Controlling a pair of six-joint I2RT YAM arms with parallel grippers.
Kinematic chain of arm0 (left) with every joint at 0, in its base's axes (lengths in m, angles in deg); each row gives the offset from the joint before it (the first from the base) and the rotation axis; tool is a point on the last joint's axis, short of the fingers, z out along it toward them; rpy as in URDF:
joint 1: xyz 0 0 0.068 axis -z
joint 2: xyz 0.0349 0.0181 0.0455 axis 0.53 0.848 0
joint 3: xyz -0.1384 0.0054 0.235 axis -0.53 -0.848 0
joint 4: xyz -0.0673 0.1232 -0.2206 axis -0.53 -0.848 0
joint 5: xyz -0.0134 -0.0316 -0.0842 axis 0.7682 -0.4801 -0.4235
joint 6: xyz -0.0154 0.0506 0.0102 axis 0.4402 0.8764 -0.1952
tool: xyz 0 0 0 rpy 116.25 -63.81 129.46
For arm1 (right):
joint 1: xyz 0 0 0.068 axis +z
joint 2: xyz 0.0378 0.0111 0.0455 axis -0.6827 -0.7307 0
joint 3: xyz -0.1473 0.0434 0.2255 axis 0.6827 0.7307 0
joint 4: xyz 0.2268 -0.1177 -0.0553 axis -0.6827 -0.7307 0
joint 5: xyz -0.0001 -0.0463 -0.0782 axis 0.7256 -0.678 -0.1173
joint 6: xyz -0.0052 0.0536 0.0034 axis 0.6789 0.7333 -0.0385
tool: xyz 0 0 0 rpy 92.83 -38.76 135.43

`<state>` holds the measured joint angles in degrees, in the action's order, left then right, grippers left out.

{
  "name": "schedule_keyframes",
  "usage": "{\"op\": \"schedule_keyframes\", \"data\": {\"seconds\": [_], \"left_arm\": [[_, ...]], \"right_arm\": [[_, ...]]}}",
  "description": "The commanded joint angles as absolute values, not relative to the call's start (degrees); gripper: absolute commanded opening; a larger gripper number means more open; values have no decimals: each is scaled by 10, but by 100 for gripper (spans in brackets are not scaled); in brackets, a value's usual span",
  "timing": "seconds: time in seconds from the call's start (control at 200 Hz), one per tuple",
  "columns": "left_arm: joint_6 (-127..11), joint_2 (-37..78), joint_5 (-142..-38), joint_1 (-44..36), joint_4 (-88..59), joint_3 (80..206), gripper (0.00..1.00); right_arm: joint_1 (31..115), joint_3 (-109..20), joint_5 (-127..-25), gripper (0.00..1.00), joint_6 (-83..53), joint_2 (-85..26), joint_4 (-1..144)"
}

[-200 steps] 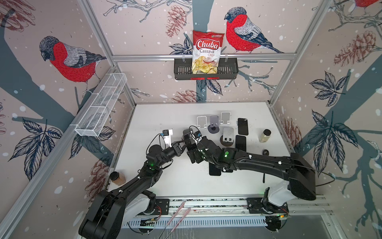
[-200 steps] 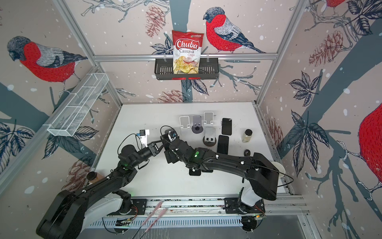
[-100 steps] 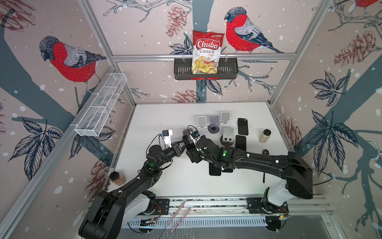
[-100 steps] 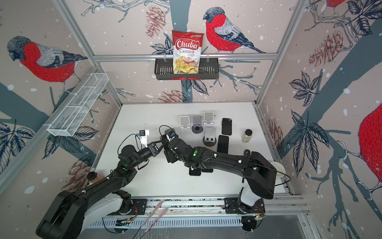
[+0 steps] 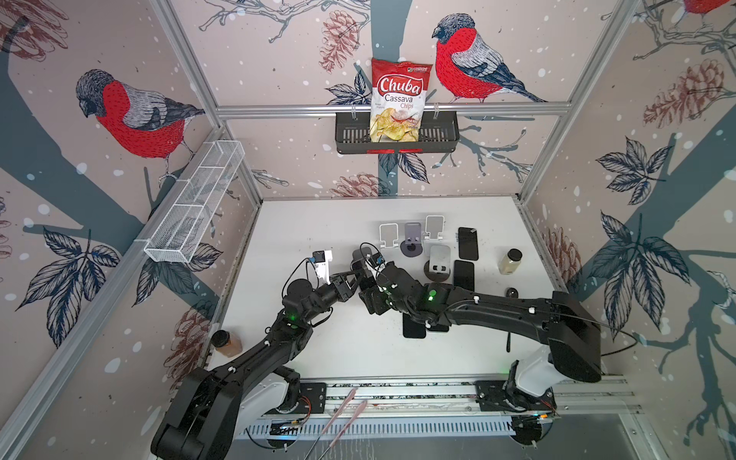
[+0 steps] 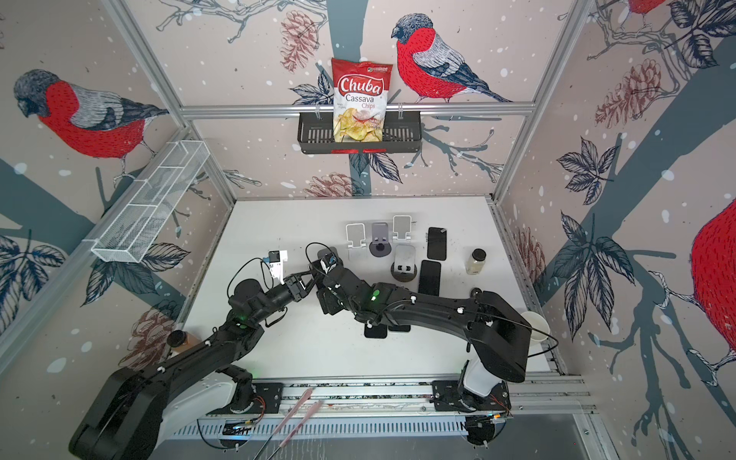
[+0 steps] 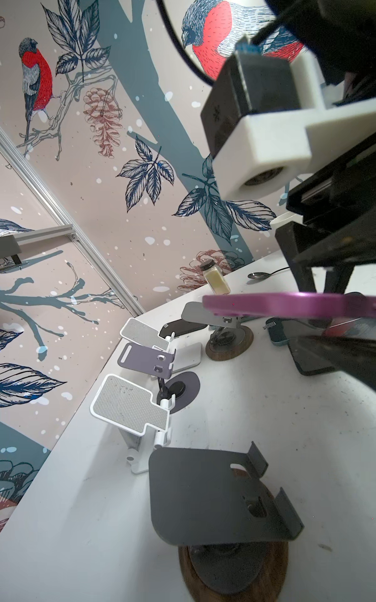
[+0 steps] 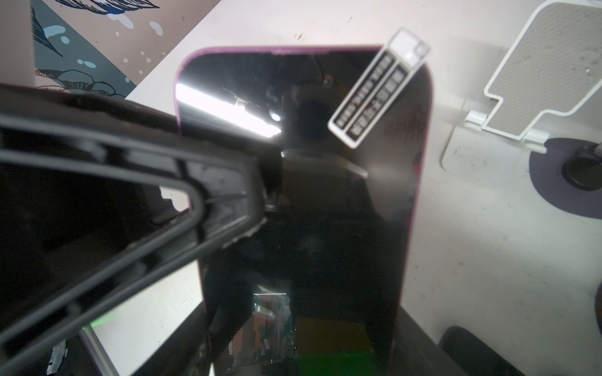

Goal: Remove the phone from the phone stand
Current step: Place the phone at the center of the table.

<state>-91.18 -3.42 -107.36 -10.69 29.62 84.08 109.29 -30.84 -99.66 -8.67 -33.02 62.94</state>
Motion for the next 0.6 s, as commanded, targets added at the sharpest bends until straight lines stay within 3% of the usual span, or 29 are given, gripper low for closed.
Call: {"op": "schedule_keyframes", "data": {"seconds": [0.0,0.185,0.26,0.315,0.596], "left_arm": [[-899,-38,-1071,-108,302,837,42],[-896,-44,-1056,-108,297,830,66],[-890,-48,-1046,-108,286,830,86],[-887,-51,-1039,-108,281,829,95],[-873,-71,-928,-109,185,843,96]], "right_arm": [[1094,-309,-1015,64,-65,-332,636],[1094,-305,-1020,64,-33,-337,617],[1094,-302,-1029,64,-17,-339,606],[1093,-297,-1037,64,-6,-340,602],[1081,-281,-1036,65,30,-353,577]]}}
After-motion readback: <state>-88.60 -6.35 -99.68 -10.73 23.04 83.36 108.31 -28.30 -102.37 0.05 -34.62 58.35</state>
